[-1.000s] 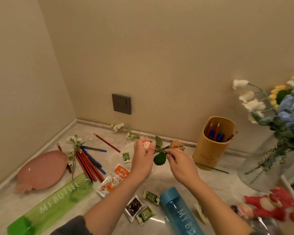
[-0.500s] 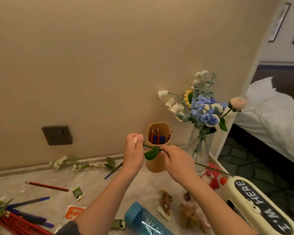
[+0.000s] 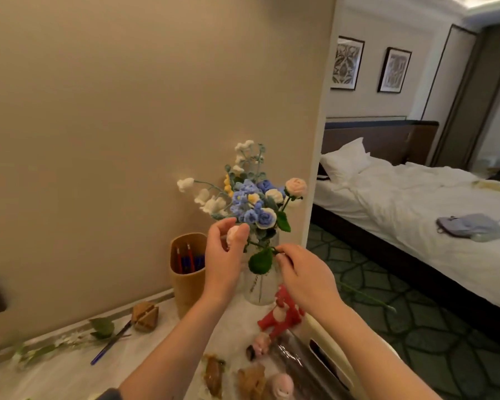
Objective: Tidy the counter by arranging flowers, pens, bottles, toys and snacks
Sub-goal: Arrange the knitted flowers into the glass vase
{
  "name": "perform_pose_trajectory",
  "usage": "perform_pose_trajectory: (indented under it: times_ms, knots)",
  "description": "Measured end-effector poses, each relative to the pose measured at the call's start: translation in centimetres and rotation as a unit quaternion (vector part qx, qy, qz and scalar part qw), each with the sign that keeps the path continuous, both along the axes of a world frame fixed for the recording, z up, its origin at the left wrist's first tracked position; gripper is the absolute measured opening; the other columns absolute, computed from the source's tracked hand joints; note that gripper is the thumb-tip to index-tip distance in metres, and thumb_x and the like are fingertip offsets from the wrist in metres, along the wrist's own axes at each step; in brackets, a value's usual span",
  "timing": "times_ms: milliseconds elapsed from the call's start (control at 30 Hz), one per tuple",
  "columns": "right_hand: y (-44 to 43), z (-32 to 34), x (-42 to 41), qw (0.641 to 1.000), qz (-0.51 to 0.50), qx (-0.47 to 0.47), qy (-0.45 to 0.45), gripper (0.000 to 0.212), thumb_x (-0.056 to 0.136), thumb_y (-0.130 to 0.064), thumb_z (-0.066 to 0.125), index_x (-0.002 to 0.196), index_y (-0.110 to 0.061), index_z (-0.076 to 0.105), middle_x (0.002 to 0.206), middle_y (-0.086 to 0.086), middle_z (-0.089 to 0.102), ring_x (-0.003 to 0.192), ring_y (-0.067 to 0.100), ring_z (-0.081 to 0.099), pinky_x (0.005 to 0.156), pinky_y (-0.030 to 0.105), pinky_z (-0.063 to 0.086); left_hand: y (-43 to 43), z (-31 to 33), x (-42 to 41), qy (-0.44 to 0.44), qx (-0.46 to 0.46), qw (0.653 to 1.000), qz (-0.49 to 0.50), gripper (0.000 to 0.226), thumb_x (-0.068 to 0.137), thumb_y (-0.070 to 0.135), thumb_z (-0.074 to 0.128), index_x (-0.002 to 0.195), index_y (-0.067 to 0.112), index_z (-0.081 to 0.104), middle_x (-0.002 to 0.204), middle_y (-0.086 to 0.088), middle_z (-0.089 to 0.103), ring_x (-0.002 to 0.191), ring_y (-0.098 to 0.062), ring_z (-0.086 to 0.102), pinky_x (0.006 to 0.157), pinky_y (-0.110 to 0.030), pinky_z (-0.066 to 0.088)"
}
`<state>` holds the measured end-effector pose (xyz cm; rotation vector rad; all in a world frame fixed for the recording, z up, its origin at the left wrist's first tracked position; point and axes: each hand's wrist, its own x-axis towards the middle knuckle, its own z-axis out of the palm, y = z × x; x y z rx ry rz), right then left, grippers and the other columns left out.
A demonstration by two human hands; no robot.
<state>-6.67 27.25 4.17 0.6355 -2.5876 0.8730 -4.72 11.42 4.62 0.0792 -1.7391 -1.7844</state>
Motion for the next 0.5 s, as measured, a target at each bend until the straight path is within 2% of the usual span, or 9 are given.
perform_pose_trajectory:
  times_ms: [67,167,267,333,433,500]
  knots:
    - [1.3,0.4,-0.7,0.999,0.006,-0.047,-0.001,0.020,0.100,-0.029,0.044,0.109,-0.030,0.061,0.097,-0.017,0.058,0.089,0.004,0.055,0.071,0.023,0.042,1.6,0.6,-0.6,0.005,0.024,1.000,-0.003,0.027,0.094,0.050,0.048,0.110,0.030,0.056,0.102,0.008,0.061,0.087,-0.003,0.059,0.072,-0.021,0.050]
    - [3.0,1.5,-1.8,0.988,0.020,-0.150,0.008,0.014,0.099,-0.021,0.049,0.102,-0.027,0.061,0.094,-0.015,0.055,0.085,-0.003,0.052,0.069,0.010,0.038,3.6,0.9,-1.8,0.002,0.072,0.997,0.010,0.024,0.104,0.033,0.032,0.097,0.024,0.053,0.087,-0.001,0.058,0.066,-0.004,0.054,0.058,-0.020,0.045]
    - [4.4,3.0,-3.1,0.970,0.031,-0.240,0.028,0.012,0.098,-0.012,0.052,0.098,-0.021,0.059,0.095,-0.001,0.049,0.088,-0.010,0.047,0.077,0.004,0.035,5.1,0.0,-2.8,-0.061,0.083,0.994,0.045,0.016,0.100,0.014,0.035,0.091,0.019,0.048,0.086,-0.009,0.054,0.068,-0.014,0.050,0.060,-0.027,0.041]
    - [5.0,3.7,-3.9,0.958,0.041,-0.284,0.027,0.014,0.099,-0.011,0.051,0.098,-0.023,0.058,0.098,0.007,0.048,0.087,-0.004,0.047,0.079,0.008,0.038,5.6,-1.1,-3.5,-0.115,0.054,0.990,0.059,0.012,0.096,0.008,0.042,0.094,0.020,0.046,0.090,-0.006,0.053,0.071,-0.013,0.050,0.059,-0.023,0.038]
    - [5.7,4.7,-5.4,0.937,0.066,-0.343,0.002,0.021,0.099,-0.015,0.052,0.093,-0.035,0.054,0.100,0.009,0.052,0.092,0.016,0.053,0.084,0.030,0.046,6.5,-1.9,-4.4,-0.197,-0.006,0.978,0.062,0.024,0.092,0.012,0.054,0.110,0.018,0.040,0.106,-0.002,0.049,0.082,-0.006,0.049,0.061,-0.019,0.037]
    - [5.8,5.4,-6.4,0.933,0.077,-0.351,-0.002,0.023,0.098,-0.017,0.052,0.091,-0.038,0.054,0.096,0.003,0.055,0.092,0.019,0.056,0.084,0.034,0.048,6.8,-2.0,-5.2,-0.249,-0.020,0.966,0.065,0.042,0.089,0.017,0.061,0.122,0.013,0.035,0.120,-0.004,0.039,0.100,-0.016,0.050,0.077,-0.024,0.041]
